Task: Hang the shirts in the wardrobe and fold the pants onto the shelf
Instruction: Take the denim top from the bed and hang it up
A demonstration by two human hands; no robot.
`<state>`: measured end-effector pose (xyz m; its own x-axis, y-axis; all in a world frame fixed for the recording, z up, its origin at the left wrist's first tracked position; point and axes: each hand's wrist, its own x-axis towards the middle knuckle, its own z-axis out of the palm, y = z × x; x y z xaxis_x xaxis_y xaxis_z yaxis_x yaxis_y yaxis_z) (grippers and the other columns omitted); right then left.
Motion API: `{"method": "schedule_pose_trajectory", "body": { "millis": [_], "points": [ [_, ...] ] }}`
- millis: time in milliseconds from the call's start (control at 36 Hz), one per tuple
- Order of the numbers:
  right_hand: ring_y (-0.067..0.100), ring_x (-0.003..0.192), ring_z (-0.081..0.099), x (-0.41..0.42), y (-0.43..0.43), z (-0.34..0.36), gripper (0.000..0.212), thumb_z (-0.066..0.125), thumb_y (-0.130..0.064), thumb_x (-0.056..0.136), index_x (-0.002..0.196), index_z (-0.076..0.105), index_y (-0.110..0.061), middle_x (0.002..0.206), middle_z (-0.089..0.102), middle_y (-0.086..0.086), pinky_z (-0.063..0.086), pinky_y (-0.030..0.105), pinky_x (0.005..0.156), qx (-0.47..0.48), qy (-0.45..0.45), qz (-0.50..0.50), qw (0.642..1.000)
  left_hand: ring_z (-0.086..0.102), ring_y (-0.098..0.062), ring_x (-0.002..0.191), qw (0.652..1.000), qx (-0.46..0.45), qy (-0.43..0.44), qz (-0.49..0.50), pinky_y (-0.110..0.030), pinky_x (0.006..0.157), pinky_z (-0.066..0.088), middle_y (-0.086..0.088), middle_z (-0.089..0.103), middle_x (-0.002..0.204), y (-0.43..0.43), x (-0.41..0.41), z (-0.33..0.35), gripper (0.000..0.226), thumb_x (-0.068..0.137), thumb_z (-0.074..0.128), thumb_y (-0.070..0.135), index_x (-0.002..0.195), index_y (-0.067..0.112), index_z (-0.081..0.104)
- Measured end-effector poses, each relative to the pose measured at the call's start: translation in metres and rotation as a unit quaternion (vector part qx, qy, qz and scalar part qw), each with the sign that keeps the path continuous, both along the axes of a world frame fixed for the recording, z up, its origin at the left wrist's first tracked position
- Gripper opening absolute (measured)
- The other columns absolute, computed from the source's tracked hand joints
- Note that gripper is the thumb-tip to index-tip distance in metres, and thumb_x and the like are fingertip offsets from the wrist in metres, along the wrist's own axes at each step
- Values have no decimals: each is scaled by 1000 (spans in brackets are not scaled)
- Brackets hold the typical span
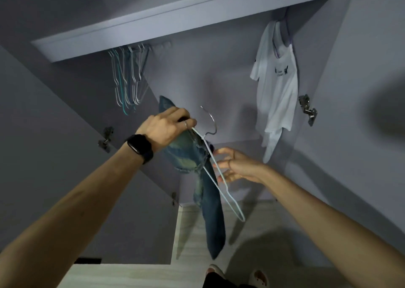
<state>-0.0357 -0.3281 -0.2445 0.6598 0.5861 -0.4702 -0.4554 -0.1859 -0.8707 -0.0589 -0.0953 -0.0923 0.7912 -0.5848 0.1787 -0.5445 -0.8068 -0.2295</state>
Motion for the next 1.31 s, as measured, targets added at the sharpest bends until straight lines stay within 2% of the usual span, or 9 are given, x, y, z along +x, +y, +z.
{"method": "schedule_pose_trajectory", "body": {
  "millis": [167,278,361,444,556,722,944,1139,1306],
  "points": [
    [17,70,72,8,56,40,31,73,-47,88,112,67,-29,83,69,-3,63,35,60,-59,-257,-83,961,69,-34,91,995,55,-34,-73,-37,40,53,-17,68,107,-10,-5,10,35,89,50,6,115,10,73],
    [17,97,66,13,65,45,47,69,-45,92,132,60,-24,108,70,-4,47,21,82,-162,-388,-15,907,69,-33,84,993,66,-58,-75,-33,43,52,-16,69,102,-2,-6,13,42,90,39,12,113,11,74],
    [10,73,60,14,58,39,24,76,-47,84,93,60,-30,79,62,-13,43,26,68,-168,-406,-18,898,68,-33,76,993,75,-64,-69,-32,43,50,-18,68,97,6,-8,13,36,83,51,1,109,10,75],
    [2,50,46,20,45,35,35,83,-43,78,72,51,-31,57,53,-14,39,18,51,-111,-357,-74,925,68,-36,79,998,35,-49,-25,-40,50,56,-20,67,99,19,-11,11,43,73,74,-10,111,10,75],
    [9,46,60,22,32,35,13,71,-31,93,82,66,-28,63,67,-11,48,23,44,-93,-294,-43,950,67,-36,84,998,-14,-52,23,-46,53,58,-19,65,100,31,-15,7,45,76,75,-12,114,11,74],
    [27,50,65,17,47,40,34,43,-8,103,98,63,-35,74,70,9,47,25,41,-29,-175,-39,983,67,-32,83,995,4,-85,-43,-38,49,56,-16,68,101,9,-12,13,40,75,75,-11,109,10,74],
    [24,51,63,7,69,59,15,58,-19,87,99,67,-21,85,67,15,47,25,45,10,-135,-18,991,66,-33,87,997,-3,-77,-10,-38,49,54,-17,66,104,8,-19,19,33,83,71,-6,113,8,72],
    [27,81,66,0,86,35,10,60,-14,88,83,64,-22,91,67,9,56,40,76,-132,-346,23,929,66,-31,84,997,10,-81,5,-36,46,52,-15,66,100,25,-27,11,38,79,74,-8,113,10,73],
    [21,69,55,6,72,31,33,47,-48,87,73,56,-19,77,56,-1,40,32,60,-214,-419,-25,882,66,-32,81,996,34,-80,13,-37,46,54,-16,68,101,31,-36,2,46,88,34,3,111,10,74]
  ]
}}
